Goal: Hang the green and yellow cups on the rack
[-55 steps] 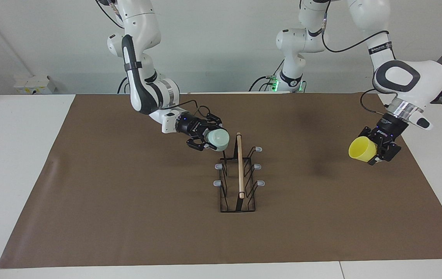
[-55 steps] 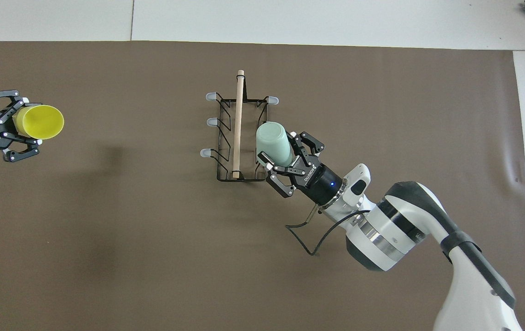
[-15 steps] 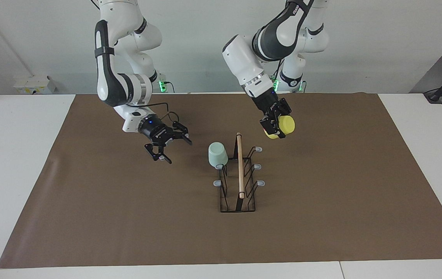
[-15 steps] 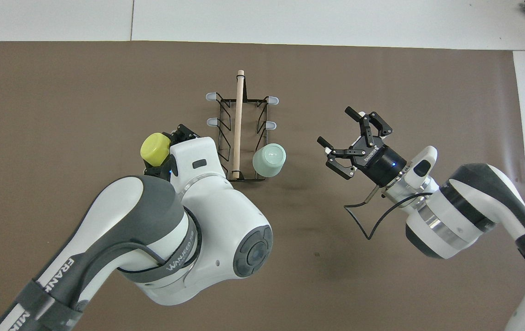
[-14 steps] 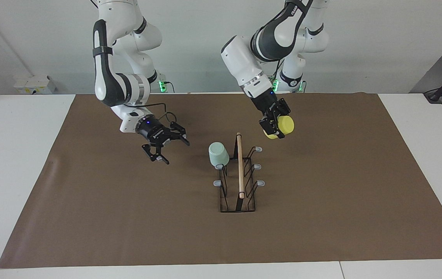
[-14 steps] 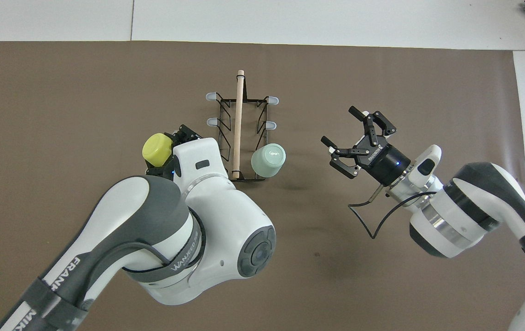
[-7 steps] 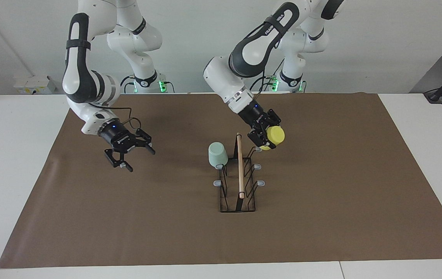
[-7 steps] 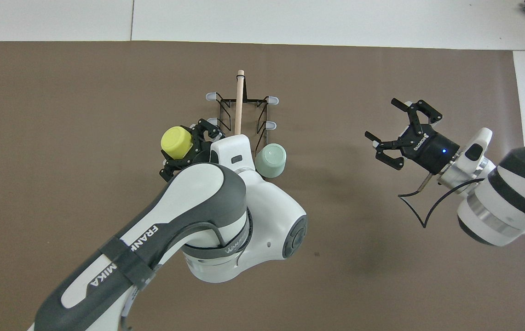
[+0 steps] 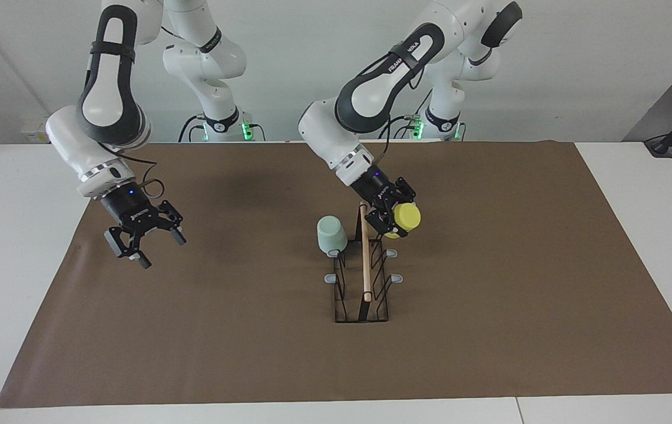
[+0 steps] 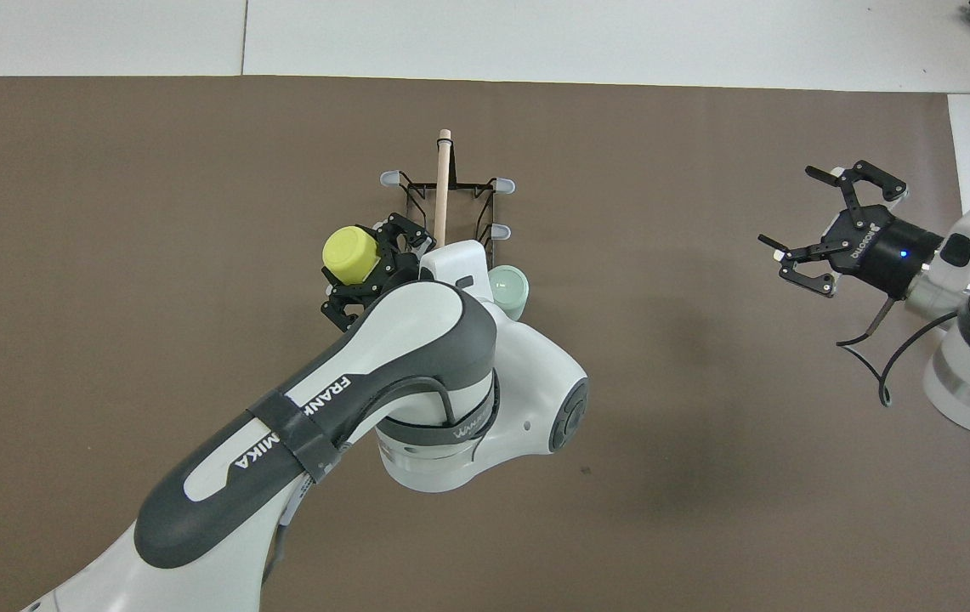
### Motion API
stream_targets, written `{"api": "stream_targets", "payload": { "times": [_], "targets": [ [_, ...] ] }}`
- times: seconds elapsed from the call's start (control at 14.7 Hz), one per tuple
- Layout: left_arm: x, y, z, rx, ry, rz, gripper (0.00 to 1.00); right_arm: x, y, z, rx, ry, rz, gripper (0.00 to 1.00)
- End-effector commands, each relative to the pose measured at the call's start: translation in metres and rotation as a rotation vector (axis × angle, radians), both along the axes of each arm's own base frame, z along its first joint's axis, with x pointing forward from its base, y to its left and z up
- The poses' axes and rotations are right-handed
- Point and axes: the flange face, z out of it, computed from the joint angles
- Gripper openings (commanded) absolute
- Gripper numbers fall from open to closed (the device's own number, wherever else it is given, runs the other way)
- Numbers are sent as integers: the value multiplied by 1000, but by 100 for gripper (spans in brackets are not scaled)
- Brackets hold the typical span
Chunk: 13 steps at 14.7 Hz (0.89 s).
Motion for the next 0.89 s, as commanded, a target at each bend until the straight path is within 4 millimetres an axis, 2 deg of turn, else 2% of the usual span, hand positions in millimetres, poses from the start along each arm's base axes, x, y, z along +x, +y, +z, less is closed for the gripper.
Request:
{"api": "stream_targets", "payload": {
  "times": [0.0, 0.27, 0.34, 0.41, 0.55, 0.68, 0.82],
  "targets": [
    [-7, -8, -4, 3, -9, 10, 0, 3, -13, 15, -92, 34, -9, 100],
    [-15, -10, -9, -7, -13, 13, 0, 0, -28, 33, -165, 103, -59, 100],
    [-15, -10, -10, -5, -13, 12, 9, -1, -28, 37, -182, 127, -77, 100],
    [-15, -10, -11, -6, -12, 13, 25, 0, -29, 43, -201, 147, -96, 100],
    [-16, -10, -10, -4, -13, 15, 63, 2, -31, 57, -275, 175, -127, 100],
    [-16, -12, -6, -5, -19, 19, 84, 5, -26, 68, -347, 204, -159, 100],
    [-18, -17, -1, -9, -24, 14, 100, 8, -21, 80, -402, 226, -202, 100]
  ]
}}
